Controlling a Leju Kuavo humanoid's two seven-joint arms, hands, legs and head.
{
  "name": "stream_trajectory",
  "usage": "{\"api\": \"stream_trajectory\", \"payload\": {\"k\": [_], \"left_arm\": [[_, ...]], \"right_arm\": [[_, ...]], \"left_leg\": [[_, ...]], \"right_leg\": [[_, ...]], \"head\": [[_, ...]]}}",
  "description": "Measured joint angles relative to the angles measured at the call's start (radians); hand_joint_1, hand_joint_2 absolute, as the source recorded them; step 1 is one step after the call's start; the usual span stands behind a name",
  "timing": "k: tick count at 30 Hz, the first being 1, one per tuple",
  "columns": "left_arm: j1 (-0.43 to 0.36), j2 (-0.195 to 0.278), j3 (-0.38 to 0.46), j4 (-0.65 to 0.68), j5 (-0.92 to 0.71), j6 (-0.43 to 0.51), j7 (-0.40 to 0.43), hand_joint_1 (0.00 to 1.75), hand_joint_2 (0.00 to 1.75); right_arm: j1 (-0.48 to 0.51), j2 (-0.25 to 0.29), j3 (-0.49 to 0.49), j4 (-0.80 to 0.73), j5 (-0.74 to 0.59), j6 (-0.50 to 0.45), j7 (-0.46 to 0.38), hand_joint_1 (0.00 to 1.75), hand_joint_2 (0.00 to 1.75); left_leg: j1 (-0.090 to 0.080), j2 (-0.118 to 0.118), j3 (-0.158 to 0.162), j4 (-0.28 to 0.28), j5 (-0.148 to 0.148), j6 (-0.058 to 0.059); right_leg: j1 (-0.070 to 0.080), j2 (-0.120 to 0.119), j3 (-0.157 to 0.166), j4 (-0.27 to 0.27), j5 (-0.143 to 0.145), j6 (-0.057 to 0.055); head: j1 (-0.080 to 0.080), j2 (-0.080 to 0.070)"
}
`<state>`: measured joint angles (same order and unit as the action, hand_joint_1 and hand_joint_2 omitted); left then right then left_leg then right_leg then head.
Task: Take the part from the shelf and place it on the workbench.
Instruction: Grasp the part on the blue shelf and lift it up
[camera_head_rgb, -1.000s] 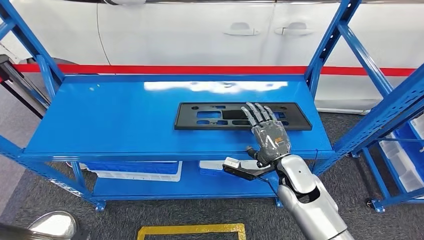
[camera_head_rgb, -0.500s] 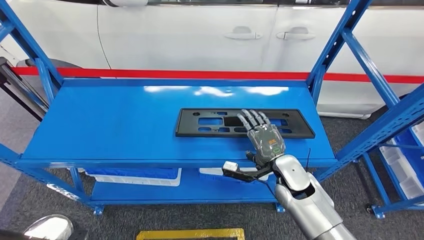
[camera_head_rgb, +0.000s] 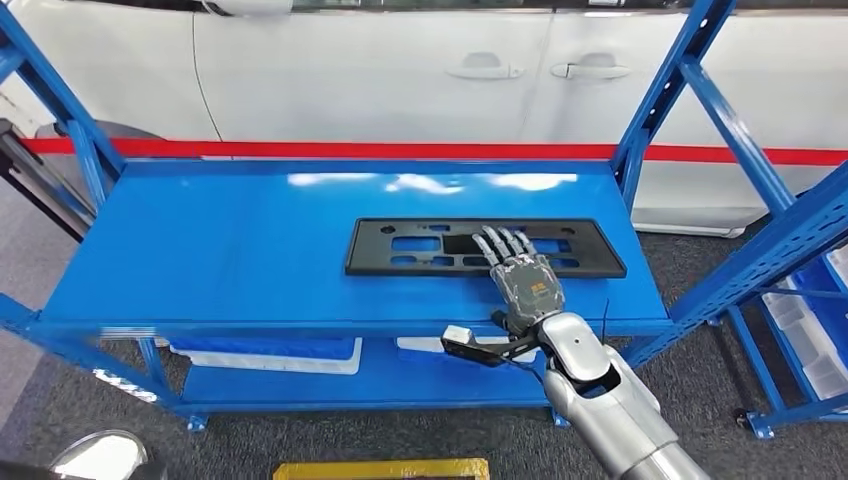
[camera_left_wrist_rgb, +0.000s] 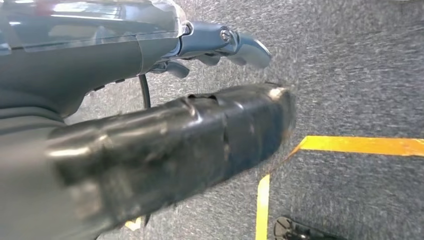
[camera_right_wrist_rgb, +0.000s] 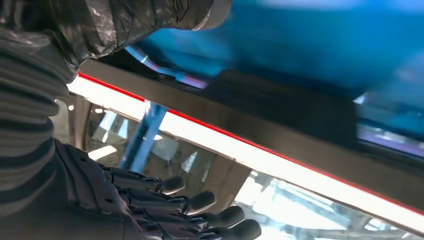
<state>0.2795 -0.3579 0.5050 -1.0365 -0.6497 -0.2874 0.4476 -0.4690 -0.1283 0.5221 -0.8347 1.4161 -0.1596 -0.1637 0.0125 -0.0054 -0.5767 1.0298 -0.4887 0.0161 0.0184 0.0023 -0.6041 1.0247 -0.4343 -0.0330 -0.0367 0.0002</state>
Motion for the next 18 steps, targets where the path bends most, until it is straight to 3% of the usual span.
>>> {"api": "stream_trajectory", "payload": {"k": [3,6,7,8,9,10,11,13,16,18], "left_arm": [[-0.004,-0.001,0.004,0.007,-0.004,-0.006,-0.002,0.00,0.00],[-0.010,-0.001,0.015,0.016,-0.034,-0.045,-0.023,0.00,0.00],[-0.013,0.000,0.023,0.023,-0.051,-0.056,-0.036,0.00,0.00],[-0.017,0.000,0.034,0.031,-0.067,-0.063,-0.048,0.00,0.00],[-0.021,0.001,0.046,0.041,-0.081,-0.067,-0.060,0.00,0.00],[-0.025,0.001,0.057,0.050,-0.093,-0.069,-0.070,0.00,0.00],[-0.029,0.001,0.066,0.058,-0.102,-0.071,-0.077,0.00,0.00],[-0.037,0.001,0.080,0.073,-0.114,-0.072,-0.087,0.00,0.00],[-0.045,0.002,0.095,0.090,-0.121,-0.073,-0.093,0.00,0.00],[-0.048,0.004,0.100,0.097,-0.124,-0.073,-0.093,0.00,0.00]], "right_arm": [[-0.010,0.006,0.005,0.011,0.004,0.000,0.008,0.00,1.75],[-0.032,0.023,0.009,0.037,0.009,0.003,0.026,0.00,1.75],[-0.037,0.033,0.010,0.048,0.011,0.006,0.032,0.00,1.75],[-0.043,0.043,0.011,0.058,0.012,0.009,0.038,0.00,1.75],[-0.049,0.055,0.012,0.068,0.012,0.012,0.044,0.00,1.75],[-0.057,0.066,0.012,0.076,0.012,0.014,0.050,0.00,1.75],[-0.068,0.077,0.012,0.083,0.012,0.016,0.054,0.00,1.75],[-0.090,0.096,0.012,0.096,0.013,0.016,0.059,0.00,1.75],[-0.107,0.115,0.012,0.110,0.014,0.016,0.063,0.00,1.75],[-0.110,0.125,0.012,0.116,0.015,0.015,0.065,0.00,1.75]], "left_leg": [[0.004,0.002,0.003,-0.006,0.024,0.017],[0.005,0.003,0.003,-0.008,0.027,0.023],[0.005,0.003,0.002,-0.008,0.027,0.023],[0.005,0.003,0.002,-0.008,0.026,0.023],[0.005,0.003,0.003,-0.008,0.025,0.022],[0.005,0.002,0.004,-0.008,0.024,0.021],[0.005,0.002,0.007,-0.008,0.023,0.020],[0.005,0.002,0.008,-0.009,0.022,0.013],[0.008,0.003,0.008,-0.016,0.024,-0.003],[0.009,0.003,0.008,-0.007,0.013,-0.012]], "right_leg": [[-0.004,0.001,-0.013,0.028,-0.021,0.017],[-0.015,0.000,-0.089,0.193,-0.108,0.034],[-0.019,0.000,-0.117,0.250,-0.128,0.037],[-0.022,-0.001,-0.134,0.281,-0.131,0.040],[-0.024,-0.001,-0.132,0.273,-0.114,0.040],[-0.025,-0.001,-0.110,0.225,-0.081,0.038],[-0.024,-0.001,-0.076,0.154,-0.042,0.033],[-0.017,-0.001,-0.019,0.034,-0.001,0.023],[-0.005,0.000,-0.003,-0.005,0.000,0.009],[-0.009,-0.002,0.010,-0.024,0.006,0.000]], "head": [[0.000,0.000],[0.001,0.000],[0.001,0.000],[0.001,0.000],[0.001,0.000],[0.001,0.000],[0.001,0.000],[0.000,0.000],[0.000,0.000],[0.000,0.000]]}}
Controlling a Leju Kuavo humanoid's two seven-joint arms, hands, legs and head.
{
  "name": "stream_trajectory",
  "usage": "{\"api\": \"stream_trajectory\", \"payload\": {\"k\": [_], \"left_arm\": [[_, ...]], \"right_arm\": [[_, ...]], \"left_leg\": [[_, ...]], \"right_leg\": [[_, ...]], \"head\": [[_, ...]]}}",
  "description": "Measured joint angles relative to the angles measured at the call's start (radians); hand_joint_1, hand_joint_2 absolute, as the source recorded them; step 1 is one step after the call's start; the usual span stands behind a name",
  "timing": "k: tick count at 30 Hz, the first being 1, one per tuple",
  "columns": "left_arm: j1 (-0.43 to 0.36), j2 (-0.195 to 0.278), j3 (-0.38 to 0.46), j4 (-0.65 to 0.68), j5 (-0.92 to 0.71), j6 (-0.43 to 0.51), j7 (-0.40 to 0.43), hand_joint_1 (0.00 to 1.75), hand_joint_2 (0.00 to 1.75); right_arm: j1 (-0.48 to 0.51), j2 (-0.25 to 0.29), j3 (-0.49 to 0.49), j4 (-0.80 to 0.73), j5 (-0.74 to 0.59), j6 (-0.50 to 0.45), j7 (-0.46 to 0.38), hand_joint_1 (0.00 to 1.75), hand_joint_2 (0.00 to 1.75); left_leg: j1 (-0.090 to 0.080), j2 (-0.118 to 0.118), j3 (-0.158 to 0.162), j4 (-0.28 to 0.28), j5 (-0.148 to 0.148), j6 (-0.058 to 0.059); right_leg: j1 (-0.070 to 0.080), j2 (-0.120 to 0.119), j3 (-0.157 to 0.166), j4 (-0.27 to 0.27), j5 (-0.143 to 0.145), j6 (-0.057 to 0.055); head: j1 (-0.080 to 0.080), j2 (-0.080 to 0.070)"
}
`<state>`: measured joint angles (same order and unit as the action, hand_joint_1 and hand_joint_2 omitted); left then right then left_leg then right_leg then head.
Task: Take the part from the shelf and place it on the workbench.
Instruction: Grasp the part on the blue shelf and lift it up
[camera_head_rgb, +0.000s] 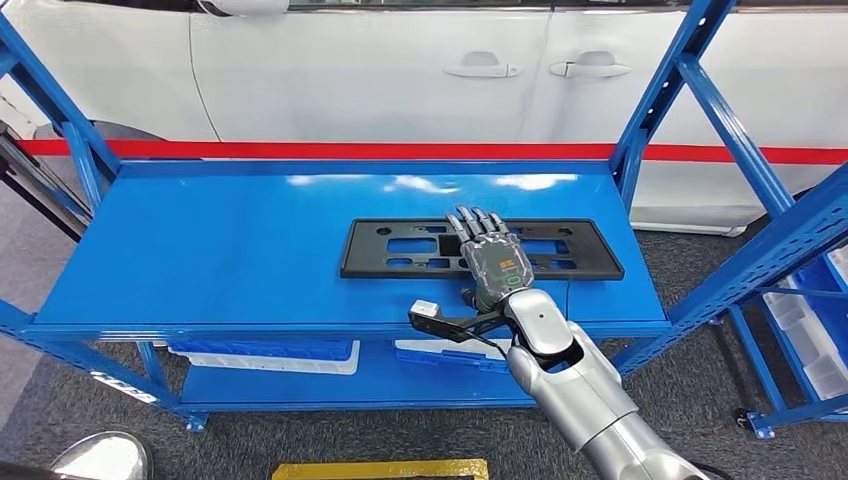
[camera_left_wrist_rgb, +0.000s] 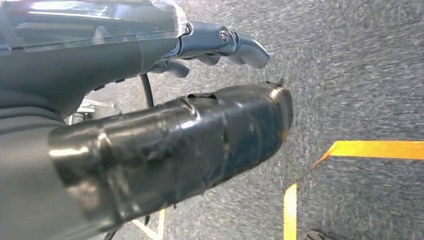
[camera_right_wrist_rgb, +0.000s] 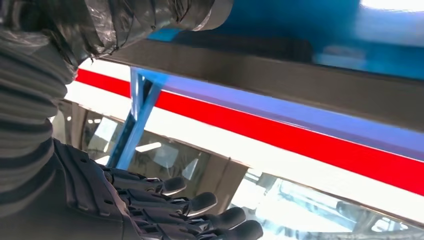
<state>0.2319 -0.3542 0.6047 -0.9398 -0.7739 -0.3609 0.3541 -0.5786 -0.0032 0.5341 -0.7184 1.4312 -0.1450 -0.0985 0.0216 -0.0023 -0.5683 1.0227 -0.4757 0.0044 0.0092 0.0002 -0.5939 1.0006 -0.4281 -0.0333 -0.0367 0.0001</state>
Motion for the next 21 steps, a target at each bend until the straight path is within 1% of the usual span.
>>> {"api": "stream_trajectory", "payload": {"k": [1,2,4,5,6,7,8,9,10,11,13,15,16,17,18,19,20,21], "left_arm": [[-0.002,0.001,0.003,0.003,-0.002,0.000,-0.001,0.00,0.00],[-0.004,0.003,0.009,0.006,-0.003,0.000,-0.002,0.00,0.00],[-0.008,0.005,0.020,0.014,-0.008,0.000,-0.005,0.00,0.00],[-0.009,0.006,0.024,0.018,-0.010,0.000,-0.007,0.00,0.00],[-0.011,0.007,0.029,0.022,-0.015,0.000,-0.010,0.00,0.00],[-0.014,0.007,0.034,0.027,-0.020,0.000,-0.012,0.00,0.00],[-0.018,0.008,0.041,0.032,-0.027,0.000,-0.016,0.00,0.00],[-0.024,0.008,0.050,0.038,-0.036,-0.001,-0.021,0.00,0.00],[-0.030,0.009,0.059,0.045,-0.046,-0.002,-0.027,0.00,0.00],[-0.037,0.009,0.069,0.052,-0.057,-0.004,-0.033,0.00,0.00],[-0.048,0.009,0.089,0.065,-0.072,-0.009,-0.043,0.00,0.00],[-0.056,0.008,0.107,0.075,-0.081,-0.013,-0.048,0.00,0.00],[-0.059,0.007,0.115,0.079,-0.084,-0.015,-0.050,0.00,0.00],[-0.062,0.006,0.121,0.082,-0.089,-0.016,-0.051,0.00,0.00],[-0.064,0.006,0.127,0.085,-0.095,-0.019,-0.053,0.00,0.00],[-0.067,0.006,0.134,0.088,-0.103,-0.021,-0.056,0.00,0.00],[-0.071,0.006,0.143,0.092,-0.115,-0.025,-0.062,0.00,0.00],[-0.076,0.006,0.154,0.097,-0.131,-0.028,-0.070,0.00,0.00]], "right_arm": [[-0.003,0.004,0.000,0.003,0.001,0.000,0.001,0.00,1.75],[-0.007,0.009,0.000,0.007,0.002,0.000,0.002,0.00,1.75],[-0.011,0.017,0.000,0.016,0.005,0.002,0.003,0.00,1.75],[-0.012,0.022,0.000,0.021,0.007,0.003,0.003,0.00,1.75],[-0.013,0.026,0.000,0.026,0.009,0.007,0.003,0.00,1.75],[-0.015,0.032,0.000,0.033,0.012,0.013,0.004,0.00,1.75],[-0.019,0.036,0.001,0.042,0.017,0.021,0.006,0.00,1.75],[-0.025,0.041,0.002,0.053,0.022,0.031,0.007,0.00,1.75],[-0.033,0.046,0.004,0.065,0.028,0.041,0.008,0.00,1.75],[-0.039,0.050,0.007,0.078,0.032,0.049,0.007,0.00,1.75],[-0.046,0.056,0.012,0.101,0.038,0.058,0.004,0.00,1.75],[-0.048,0.059,0.017,0.122,0.039,0.061,-0.002,0.00,1.75],[-0.049,0.059,0.019,0.131,0.039,0.062,-0.006,0.00,1.75],[-0.051,0.059,0.020,0.140,0.039,0.063,-0.009,0.00,1.75],[-0.053,0.060,0.021,0.149,0.038,0.065,-0.013,0.00,1.75],[-0.055,0.060,0.023,0.157,0.037,0.068,-0.017,0.00,1.75],[-0.056,0.060,0.025,0.168,0.035,0.071,-0.023,0.00,1.75],[-0.059,0.060,0.029,0.179,0.033,0.074,-0.029,0.00,1.75]], "left_leg": [[0.000,0.000,-0.011,0.028,-0.019,-0.003],[0.000,0.000,-0.033,0.077,-0.047,-0.004],[-0.001,0.000,-0.098,0.208,-0.106,-0.006],[-0.001,0.000,-0.122,0.254,-0.117,-0.008],[0.000,0.000,-0.131,0.266,-0.110,-0.010],[0.000,0.000,-0.122,0.242,-0.087,-0.011],[0.001,0.000,-0.097,0.186,-0.051,-0.012],[0.002,0.000,-0.067,0.123,-0.026,-0.012],[0.001,-0.001,-0.043,0.072,-0.007,-0.012],[0.000,-0.003,-0.028,0.038,0.001,-0.008],[-0.003,-0.005,-0.026,0.028,0.002,0.001],[-0.001,-0.006,-0.028,0.028,0.005,0.011],[0.001,-0.005,-0.028,0.026,0.007,0.016],[0.003,-0.005,-0.028,0.025,0.009,0.020],[0.003,-0.004,-0.028,0.025,0.009,0.022],[0.002,-0.004,-0.029,0.025,0.009,0.023],[0.001,-0.003,-0.029,0.025,0.009,0.024],[0.001,-0.003,-0.029,0.025,0.008,0.024]], "right_leg": [[-0.002,-0.001,0.007,-0.011,0.004,-0.005],[-0.004,-0.002,0.012,-0.017,0.007,-0.010],[-0.001,-0.001,0.011,-0.015,0.006,-0.016],[0.000,-0.001,0.009,-0.011,0.004,-0.017],[0.001,0.000,0.007,-0.006,0.001,-0.018],[0.000,0.002,0.005,0.000,-0.002,-0.017],[-0.001,0.003,0.002,0.008,-0.006,-0.014],[-0.002,0.004,-0.001,0.018,-0.011,-0.010],[-0.001,0.004,-0.006,0.030,-0.017,-0.005],[0.001,0.005,-0.012,0.039,-0.021,0.000],[0.005,0.006,-0.018,0.047,-0.024,0.008],[0.004,0.006,-0.019,0.050,-0.026,0.014],[0.003,0.006,-0.025,0.065,-0.037,0.018],[0.001,0.005,-0.039,0.097,-0.057,0.024],[-0.002,0.005,-0.063,0.149,-0.087,0.029],[-0.004,0.004,-0.095,0.214,-0.119,0.034],[-0.006,0.004,-0.127,0.278,-0.142,0.036],[-0.006,0.004,-0.149,0.320,-0.151,0.036]], "head": [[0.000,0.000],[-0.001,0.000],[-0.001,0.000],[-0.001,0.000],[-0.001,0.000],[-0.001,0.000],[-0.001,0.000],[-0.001,0.000],[-0.001,0.000],[0.000,0.000],[0.000,0.000],[0.001,0.000],[0.001,0.000],[0.001,0.000],[0.001,0.000],[0.001,0.000],[0.001,0.000],[0.001,0.000]]}}
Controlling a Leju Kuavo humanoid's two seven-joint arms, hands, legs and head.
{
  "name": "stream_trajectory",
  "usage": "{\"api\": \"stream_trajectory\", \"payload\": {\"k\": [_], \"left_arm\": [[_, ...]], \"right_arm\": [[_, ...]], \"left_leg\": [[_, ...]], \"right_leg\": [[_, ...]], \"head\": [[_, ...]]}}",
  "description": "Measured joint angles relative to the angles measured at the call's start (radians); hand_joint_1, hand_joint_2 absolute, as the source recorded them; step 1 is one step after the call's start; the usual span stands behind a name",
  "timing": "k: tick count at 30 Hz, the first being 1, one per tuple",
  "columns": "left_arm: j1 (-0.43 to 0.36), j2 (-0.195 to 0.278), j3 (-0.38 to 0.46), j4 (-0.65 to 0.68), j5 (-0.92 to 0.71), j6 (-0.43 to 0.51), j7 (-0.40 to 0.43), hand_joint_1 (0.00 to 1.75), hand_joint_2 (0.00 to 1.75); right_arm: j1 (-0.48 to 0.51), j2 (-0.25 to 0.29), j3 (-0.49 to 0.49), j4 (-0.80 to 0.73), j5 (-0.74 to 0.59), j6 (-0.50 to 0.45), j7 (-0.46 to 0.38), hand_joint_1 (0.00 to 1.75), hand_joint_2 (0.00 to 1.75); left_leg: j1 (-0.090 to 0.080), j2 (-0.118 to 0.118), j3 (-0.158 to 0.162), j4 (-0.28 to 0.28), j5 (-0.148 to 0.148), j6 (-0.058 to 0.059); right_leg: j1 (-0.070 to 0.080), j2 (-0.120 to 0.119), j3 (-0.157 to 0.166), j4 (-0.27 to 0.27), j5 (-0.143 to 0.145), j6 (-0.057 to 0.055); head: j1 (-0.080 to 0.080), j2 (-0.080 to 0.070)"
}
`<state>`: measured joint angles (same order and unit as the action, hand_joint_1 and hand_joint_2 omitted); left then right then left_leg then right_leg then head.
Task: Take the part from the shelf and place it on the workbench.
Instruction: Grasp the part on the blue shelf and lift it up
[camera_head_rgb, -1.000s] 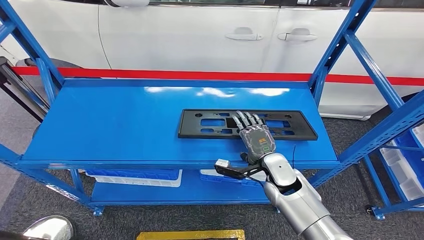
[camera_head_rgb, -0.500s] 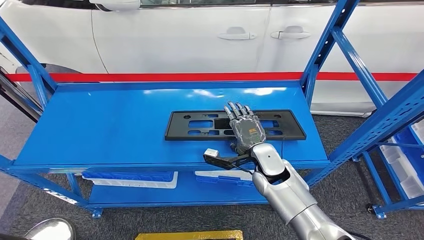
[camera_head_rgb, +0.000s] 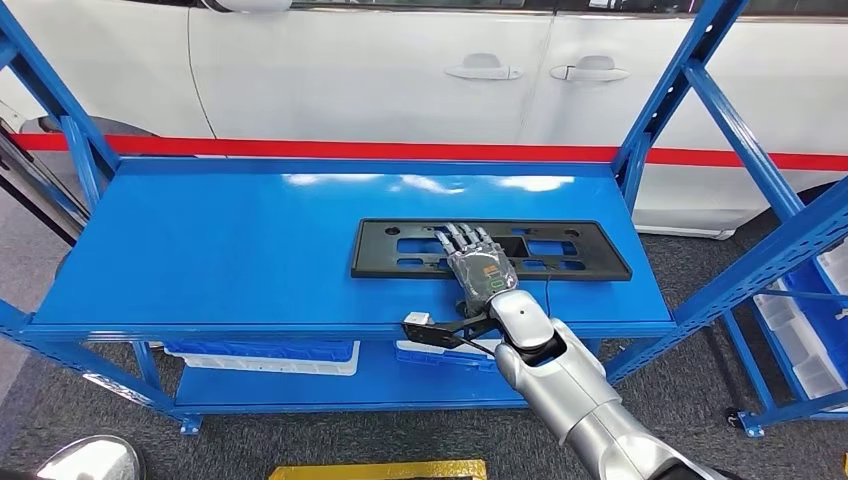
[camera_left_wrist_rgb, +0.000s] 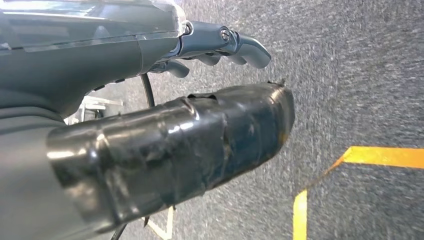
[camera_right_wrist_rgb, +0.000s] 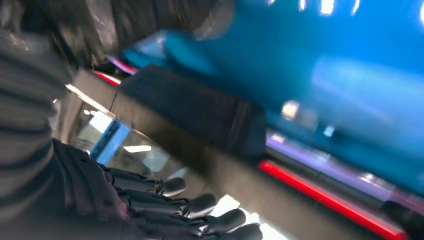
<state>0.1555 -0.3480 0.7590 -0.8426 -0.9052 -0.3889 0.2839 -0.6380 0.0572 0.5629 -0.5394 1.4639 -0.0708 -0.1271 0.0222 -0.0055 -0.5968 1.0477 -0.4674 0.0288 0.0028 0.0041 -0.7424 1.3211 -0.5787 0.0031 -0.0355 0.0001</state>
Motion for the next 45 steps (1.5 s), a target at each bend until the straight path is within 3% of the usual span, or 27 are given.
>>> {"api": "stream_trajectory", "payload": {"k": [1,2,3,5,6,8,10,12,14,15,16,17,19,21,24,26,34,36,37,38,40,41,42,45], "left_arm": [[-0.006,0.000,0.013,0.006,-0.018,-0.003,-0.009,0.00,0.00],[-0.013,0.000,0.027,0.013,-0.036,-0.005,-0.019,0.00,0.00],[-0.019,0.000,0.039,0.019,-0.051,-0.007,-0.027,0.00,0.00],[-0.030,0.000,0.060,0.032,-0.078,-0.009,-0.041,0.00,0.00],[-0.034,0.000,0.069,0.038,-0.088,-0.011,-0.046,0.00,0.00],[-0.040,-0.001,0.087,0.048,-0.102,-0.014,-0.052,0.00,0.00],[-0.044,0.000,0.099,0.054,-0.109,-0.017,-0.055,0.00,0.00],[-0.049,0.002,0.110,0.058,-0.113,-0.018,-0.056,0.00,0.00],[-0.053,0.003,0.121,0.062,-0.115,-0.018,-0.056,0.00,0.00],[-0.054,0.004,0.124,0.065,-0.117,-0.018,-0.057,0.00,0.00],[-0.055,0.004,0.128,0.067,-0.119,-0.019,-0.057,0.00,0.00],[-0.056,0.004,0.131,0.070,-0.120,-0.019,-0.058,0.00,0.00],[-0.057,0.005,0.137,0.073,-0.120,-0.018,-0.062,0.00,0.00],[-0.059,0.004,0.139,0.077,-0.117,-0.016,-0.064,0.00,0.00],[-0.061,0.003,0.139,0.082,-0.114,-0.015,-0.064,0.00,0.00],[-0.061,0.003,0.139,0.084,-0.114,-0.014,-0.065,0.00,0.00],[-0.061,0.002,0.139,0.084,-0.114,-0.014,-0.065,0.00,0.00],[-0.062,0.001,0.139,0.085,-0.114,-0.014,-0.065,0.00,0.00],[-0.062,0.001,0.139,0.086,-0.114,-0.013,-0.065,0.00,0.00],[-0.063,0.001,0.139,0.086,-0.113,-0.013,-0.065,0.00,0.00],[-0.062,-0.001,0.139,0.087,-0.106,-0.008,-0.064,0.00,0.00],[-0.062,-0.002,0.138,0.087,-0.100,-0.006,-0.064,0.00,0.00],[-0.061,-0.003,0.137,0.087,-0.093,-0.004,-0.063,0.00,0.00],[-0.060,-0.001,0.131,0.087,-0.075,-0.002,-0.054,0.00,0.00]], "right_arm": [[-0.005,0.000,0.003,0.010,-0.003,0.003,-0.005,0.00,1.75],[-0.011,0.000,0.006,0.019,-0.007,0.004,-0.008,0.00,1.75],[-0.018,0.000,0.008,0.026,-0.010,0.005,-0.010,0.00,1.75],[-0.030,0.000,0.012,0.037,-0.016,0.004,-0.011,0.00,1.75],[-0.034,0.000,0.014,0.042,-0.019,0.002,-0.011,0.00,1.75],[-0.038,0.001,0.018,0.050,-0.023,-0.001,-0.007,0.00,1.75],[-0.040,0.003,0.021,0.055,-0.025,-0.004,-0.002,0.00,1.75],[-0.040,0.004,0.022,0.061,-0.026,-0.004,0.002,0.00,1.75],[-0.040,0.007,0.022,0.067,-0.026,-0.006,0.006,0.00,1.75],[-0.039,0.008,0.023,0.069,-0.027,-0.010,0.010,0.00,1.75],[-0.038,0.010,0.023,0.071,-0.028,-0.016,0.017,0.00,1.75],[-0.038,0.011,0.023,0.072,-0.028,-0.022,0.027,0.00,1.75],[-0.037,0.012,0.023,0.075,-0.027,-0.034,0.049,0.00,1.75],[-0.039,0.012,0.023,0.077,-0.024,-0.043,0.070,0.00,1.75],[-0.040,0.013,0.023,0.077,-0.022,-0.048,0.083,0.00,1.75],[-0.040,0.013,0.023,0.077,-0.022,-0.049,0.085,0.00,1.75],[-0.040,0.013,0.023,0.077,-0.022,-0.050,0.086,0.01,1.75],[-0.040,0.013,0.023,0.077,-0.022,-0.050,0.088,0.83,1.75],[-0.039,0.013,0.023,0.078,-0.022,-0.050,0.089,1.27,1.75],[-0.035,0.013,0.023,0.079,-0.022,-0.050,0.089,1.69,1.75],[-0.027,0.012,0.023,0.082,-0.021,-0.051,0.087,1.74,1.75],[-0.022,0.012,0.023,0.082,-0.021,-0.052,0.085,1.75,1.75],[-0.021,0.011,0.023,0.082,-0.020,-0.053,0.082,1.75,1.75],[-0.015,0.010,0.022,0.081,-0.016,-0.057,0.074,1.75,1.75]], "left_leg": [[-0.001,0.000,0.001,0.000,-0.001,0.000],[-0.001,0.000,0.003,0.000,-0.001,0.001],[-0.002,0.000,0.006,-0.001,-0.002,0.001],[-0.002,-0.001,0.009,-0.003,-0.004,-0.001],[-0.001,-0.001,0.010,-0.005,-0.004,-0.004],[0.000,0.001,0.013,-0.011,-0.003,-0.013],[-0.001,0.003,0.016,-0.006,-0.010,-0.020],[-0.003,0.003,-0.009,0.055,-0.048,-0.024],[-0.002,0.003,-0.070,0.176,-0.105,-0.030],[-0.001,0.003,-0.096,0.225,-0.120,-0.034],[0.000,0.003,-0.109,0.244,-0.116,-0.037],[0.002,0.003,-0.102,0.224,-0.093,-0.040],[0.006,0.004,-0.047,0.103,-0.027,-0.045],[0.005,0.001,-0.005,0.014,0.001,-0.040],[0.000,-0.002,-0.001,0.004,-0.001,-0.022],[0.000,-0.002,-0.001,0.003,0.000,-0.017],[0.003,-0.001,0.001,0.000,0.002,-0.014],[0.004,0.000,0.002,-0.001,0.002,-0.008],[0.004,0.001,0.002,-0.001,0.001,-0.004],[0.003,0.000,0.005,-0.001,-0.001,-0.002],[0.002,0.000,0.011,-0.005,-0.006,-0.007],[0.003,0.000,0.014,-0.009,-0.008,-0.012],[0.004,0.001,0.017,-0.014,-0.008,-0.019],[0.003,0.003,0.007,0.024,-0.038,-0.028]], "right_leg": [[0.000,0.000,-0.004,0.005,0.012,-0.003],[0.002,0.000,0.010,-0.029,0.040,-0.008],[0.005,0.000,0.042,-0.095,0.077,-0.015],[0.016,-0.002,0.108,-0.230,0.124,-0.032],[0.021,-0.003,0.126,-0.268,0.132,-0.038],[0.027,-0.004,0.133,-0.287,0.133,-0.046],[0.020,-0.004,0.148,-0.309,0.141,-0.052],[0.013,-0.007,0.165,-0.332,0.150,-0.059],[0.014,-0.008,0.166,-0.333,0.150,-0.063],[0.014,-0.007,0.165,-0.331,0.149,-0.063],[0.013,-0.005,0.165,-0.328,0.146,-0.062],[0.012,-0.004,0.166,-0.324,0.142,-0.060],[0.009,-0.002,0.165,-0.308,0.131,-0.050],[0.010,0.001,0.158,-0.288,0.118,-0.038],[0.013,0.003,0.153,-0.279,0.113,-0.028],[0.012,0.004,0.153,-0.279,0.113,-0.026],[0.011,0.004,0.151,-0.276,0.109,-0.024],[0.008,0.002,0.131,-0.229,0.080,-0.016],[0.005,0.001,0.102,-0.169,0.049,-0.010],[0.003,0.001,0.082,-0.139,0.050,-0.010],[0.011,0.000,0.088,-0.189,0.093,-0.025],[0.018,-0.001,0.111,-0.251,0.131,-0.036],[0.023,-0.001,0.127,-0.288,0.139,-0.043],[0.015,-0.003,0.148,-0.318,0.149,-0.053]], "head": [[0.000,0.000],[0.000,0.000],[0.000,0.000],[0.000,0.000],[0.000,0.000],[0.000,0.000],[-0.001,0.000],[-0.002,0.000],[-0.002,0.000],[-0.002,0.000],[-0.002,0.000],[-0.002,0.000],[-0.002,0.000],[-0.001,0.000],[0.000,0.000],[0.000,0.000],[-0.001,0.000],[0.000,0.000],[0.000,0.000],[0.000,0.000],[0.000,0.000],[0.000,0.000],[0.000,0.000],[-0.001,0.000]]}}
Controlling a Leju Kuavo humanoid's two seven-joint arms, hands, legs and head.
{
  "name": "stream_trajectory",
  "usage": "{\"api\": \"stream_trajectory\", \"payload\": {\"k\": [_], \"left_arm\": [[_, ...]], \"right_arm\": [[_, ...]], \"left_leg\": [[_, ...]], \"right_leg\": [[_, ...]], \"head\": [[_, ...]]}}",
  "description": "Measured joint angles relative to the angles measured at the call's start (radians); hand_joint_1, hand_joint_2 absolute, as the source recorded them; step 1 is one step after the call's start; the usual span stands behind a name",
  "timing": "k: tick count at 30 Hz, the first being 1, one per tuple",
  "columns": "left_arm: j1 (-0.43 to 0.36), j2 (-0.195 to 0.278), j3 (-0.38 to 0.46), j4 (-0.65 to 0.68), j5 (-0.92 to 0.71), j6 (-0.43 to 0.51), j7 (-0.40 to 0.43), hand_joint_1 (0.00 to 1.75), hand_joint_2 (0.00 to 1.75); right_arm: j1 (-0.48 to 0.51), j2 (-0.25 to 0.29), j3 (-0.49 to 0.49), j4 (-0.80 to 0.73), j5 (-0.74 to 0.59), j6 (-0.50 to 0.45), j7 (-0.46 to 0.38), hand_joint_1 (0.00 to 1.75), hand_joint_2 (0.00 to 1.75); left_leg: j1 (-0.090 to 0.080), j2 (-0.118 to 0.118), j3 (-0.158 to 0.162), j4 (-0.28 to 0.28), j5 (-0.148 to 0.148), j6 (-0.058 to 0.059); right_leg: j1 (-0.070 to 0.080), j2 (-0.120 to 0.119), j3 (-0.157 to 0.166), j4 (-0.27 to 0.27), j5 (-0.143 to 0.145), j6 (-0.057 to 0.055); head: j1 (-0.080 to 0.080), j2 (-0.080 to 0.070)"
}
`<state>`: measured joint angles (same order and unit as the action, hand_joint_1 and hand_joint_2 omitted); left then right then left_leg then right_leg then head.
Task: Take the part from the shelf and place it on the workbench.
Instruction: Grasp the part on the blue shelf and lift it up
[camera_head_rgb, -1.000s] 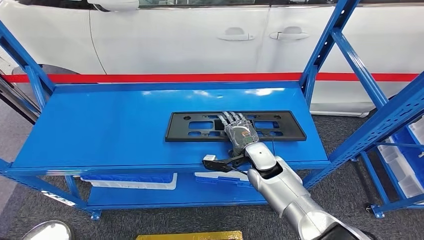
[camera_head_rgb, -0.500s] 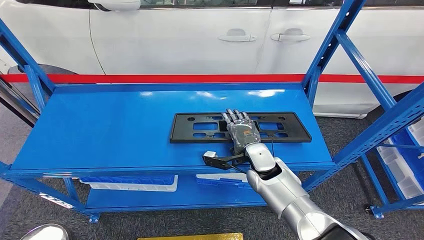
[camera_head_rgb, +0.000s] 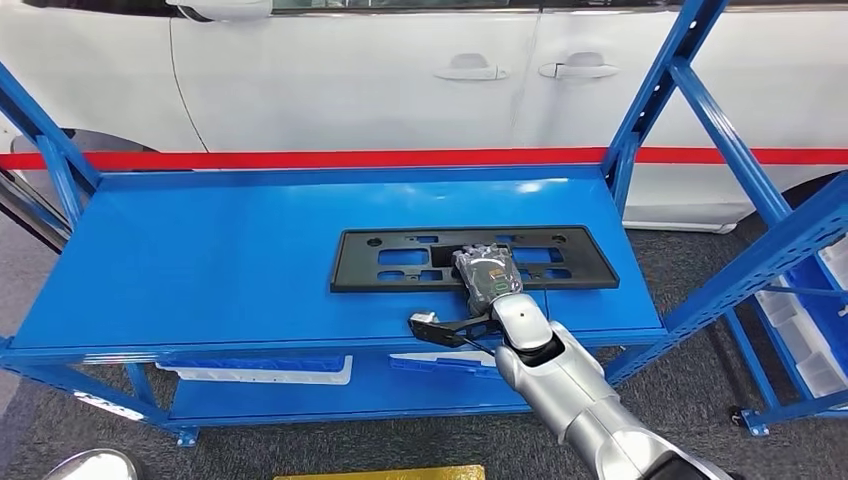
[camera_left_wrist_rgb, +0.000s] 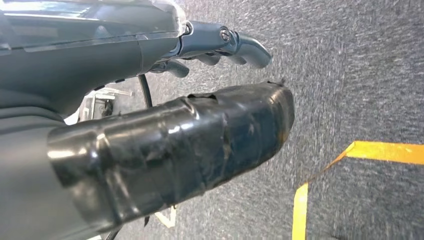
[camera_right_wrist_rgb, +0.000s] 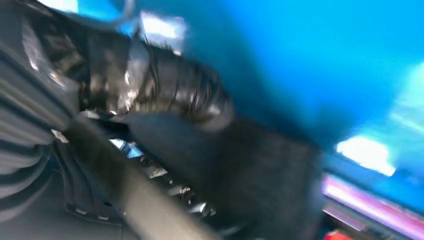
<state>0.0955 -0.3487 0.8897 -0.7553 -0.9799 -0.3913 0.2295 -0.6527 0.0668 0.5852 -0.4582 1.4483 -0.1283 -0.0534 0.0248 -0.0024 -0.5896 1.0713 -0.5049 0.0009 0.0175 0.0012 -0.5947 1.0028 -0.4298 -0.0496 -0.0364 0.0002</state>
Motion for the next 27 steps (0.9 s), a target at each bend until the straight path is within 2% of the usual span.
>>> {"api": "stream_trajectory", "payload": {"k": [1,3,4,5,6,7,9,10,13,15,16,18,19,20,21,23,24,25,27], "left_arm": [[0.001,0.001,-0.003,0.000,0.004,0.000,0.003,0.00,0.44],[0.002,0.004,-0.009,0.000,0.012,0.000,0.008,0.00,1.31],[0.003,0.005,-0.012,0.000,0.016,0.000,0.010,0.00,1.75],[0.005,0.006,-0.014,0.000,0.020,0.000,0.012,0.00,1.75],[0.007,0.006,-0.016,0.000,0.025,0.000,0.014,0.00,1.75],[0.008,0.007,-0.017,-0.001,0.033,-0.001,0.016,0.00,1.75],[0.010,0.007,-0.020,-0.001,0.052,-0.004,0.021,0.00,1.75],[0.011,0.007,-0.021,-0.001,0.062,-0.005,0.023,0.00,1.75],[0.014,0.005,-0.028,-0.001,0.091,-0.005,0.027,0.00,1.75],[0.017,0.004,-0.035,-0.002,0.113,-0.002,0.031,0.00,1.75],[0.019,0.003,-0.039,-0.003,0.122,0.000,0.032,0.00,1.75],[0.021,0.003,-0.044,-0.003,0.131,0.003,0.035,0.00,1.75],[0.022,0.004,-0.045,-0.003,0.133,0.004,0.035,0.00,1.75],[0.023,0.004,-0.047,-0.003,0.136,0.004,0.037,0.00,1.75],[0.023,0.004,-0.048,-0.003,0.143,0.005,0.039,0.00,1.75],[0.026,0.003,-0.054,-0.003,0.169,0.008,0.050,0.00,1.75],[0.029,0.003,-0.061,-0.005,0.187,0.012,0.060,0.00,1.75],[0.034,0.003,-0.070,-0.007,0.207,0.017,0.072,0.00,1.75],[0.044,0.002,-0.092,-0.014,0.240,0.030,0.092,0.00,1.75]], "right_arm": [[0.002,0.000,0.000,0.000,0.001,-0.002,-0.003,1.75,1.75],[0.008,0.000,0.000,-0.001,0.002,-0.009,-0.007,1.75,1.75],[0.012,0.000,0.000,-0.001,0.002,-0.014,-0.009,1.75,1.75],[0.016,0.000,0.000,-0.002,0.002,-0.018,-0.012,1.75,1.75],[0.019,0.000,-0.001,-0.005,0.002,-0.023,-0.015,1.75,1.75],[0.023,0.000,-0.001,-0.009,0.002,-0.026,-0.019,1.75,1.75],[0.030,0.000,-0.002,-0.018,0.001,-0.033,-0.025,1.75,1.75],[0.032,-0.001,-0.003,-0.023,0.001,-0.037,-0.029,1.75,1.75],[0.041,-0.003,-0.004,-0.040,-0.005,-0.045,-0.045,1.75,1.75],[0.052,-0.005,-0.007,-0.055,-0.015,-0.051,-0.061,1.75,1.75],[0.058,-0.006,-0.008,-0.062,-0.019,-0.052,-0.067,1.75,1.75],[0.070,-0.007,-0.010,-0.074,-0.023,-0.054,-0.074,1.75,1.75],[0.075,-0.008,-0.010,-0.079,-0.023,-0.055,-0.074,1.75,1.75],[0.079,-0.008,-0.010,-0.083,-0.024,-0.055,-0.075,1.75,1.75],[0.082,-0.009,-0.010,-0.087,-0.026,-0.056,-0.077,1.75,1.75],[0.085,-0.011,-0.014,-0.101,-0.039,-0.058,-0.092,1.75,1.75],[0.087,-0.012,-0.016,-0.113,-0.051,-0.058,-0.104,1.75,1.75],[0.090,-0.014,-0.019,-0.128,-0.064,-0.060,-0.118,1.75,1.75],[0.102,-0.020,-0.022,-0.173,-0.093,-0.066,-0.143,1.75,1.75]], "left_leg": [[-0.001,0.000,-0.022,0.049,-0.027,0.000],[-0.001,0.000,-0.088,0.177,-0.082,-0.004],[-0.001,0.000,-0.113,0.220,-0.091,-0.006],[-0.001,0.000,-0.122,0.229,-0.080,-0.008],[-0.001,0.000,-0.111,0.198,-0.050,-0.010],[0.000,0.001,-0.084,0.136,-0.010,-0.010],[0.000,0.000,-0.028,0.018,0.036,-0.006],[-0.002,-0.001,-0.014,-0.013,0.043,-0.002],[-0.004,-0.002,-0.010,-0.025,0.042,0.011],[-0.001,0.000,-0.008,-0.030,0.045,0.020],[0.001,0.002,-0.007,-0.032,0.046,0.023],[0.000,0.002,-0.008,-0.033,0.046,0.027],[0.000,0.002,-0.008,-0.032,0.045,0.027],[0.000,0.002,-0.007,-0.032,0.044,0.028],[0.000,0.001,-0.005,-0.032,0.043,0.028],[0.001,0.000,0.000,-0.033,0.041,0.026],[0.000,0.000,0.002,-0.034,0.040,0.023],[0.001,0.001,0.002,-0.035,0.040,0.019],[0.004,0.002,0.003,-0.038,0.040,0.009]], "right_leg": [[-0.003,-0.001,0.006,-0.006,0.002,-0.003],[-0.002,-0.001,0.009,-0.007,-0.001,-0.008],[-0.001,-0.001,0.010,-0.005,-0.004,-0.009],[-0.001,-0.001,0.011,-0.002,-0.007,-0.009],[-0.002,0.000,0.013,0.002,-0.011,-0.007],[-0.003,0.001,0.016,0.007,-0.017,-0.004],[-0.002,0.003,0.016,0.023,-0.030,0.006],[-0.001,0.003,0.013,0.031,-0.035,0.011],[0.000,0.005,0.007,0.039,-0.041,0.023],[-0.003,0.004,-0.008,0.073,-0.066,0.033],[-0.006,0.004,-0.030,0.118,-0.093,0.039],[-0.013,0.003,-0.093,0.248,-0.153,0.049],[-0.016,0.003,-0.120,0.299,-0.167,0.052],[-0.018,0.003,-0.132,0.318,-0.162,0.052],[-0.019,0.003,-0.125,0.298,-0.138,0.051],[-0.017,0.003,-0.063,0.163,-0.066,0.042],[-0.013,0.002,-0.032,0.098,-0.042,0.036],[-0.008,0.002,-0.011,0.053,-0.029,0.030],[0.001,0.003,-0.002,0.030,-0.027,0.022]], "head": [[0.000,0.000],[-0.001,0.000],[-0.001,0.000],[-0.001,0.000],[-0.001,0.000],[-0.001,0.000],[0.000,0.000],[0.000,0.000],[0.001,0.000],[0.001,0.000],[0.002,0.000],[0.002,0.000],[0.002,0.000],[0.002,0.000],[0.002,0.000],[0.002,0.000],[0.002,0.000],[0.002,0.000],[0.001,0.000]]}}
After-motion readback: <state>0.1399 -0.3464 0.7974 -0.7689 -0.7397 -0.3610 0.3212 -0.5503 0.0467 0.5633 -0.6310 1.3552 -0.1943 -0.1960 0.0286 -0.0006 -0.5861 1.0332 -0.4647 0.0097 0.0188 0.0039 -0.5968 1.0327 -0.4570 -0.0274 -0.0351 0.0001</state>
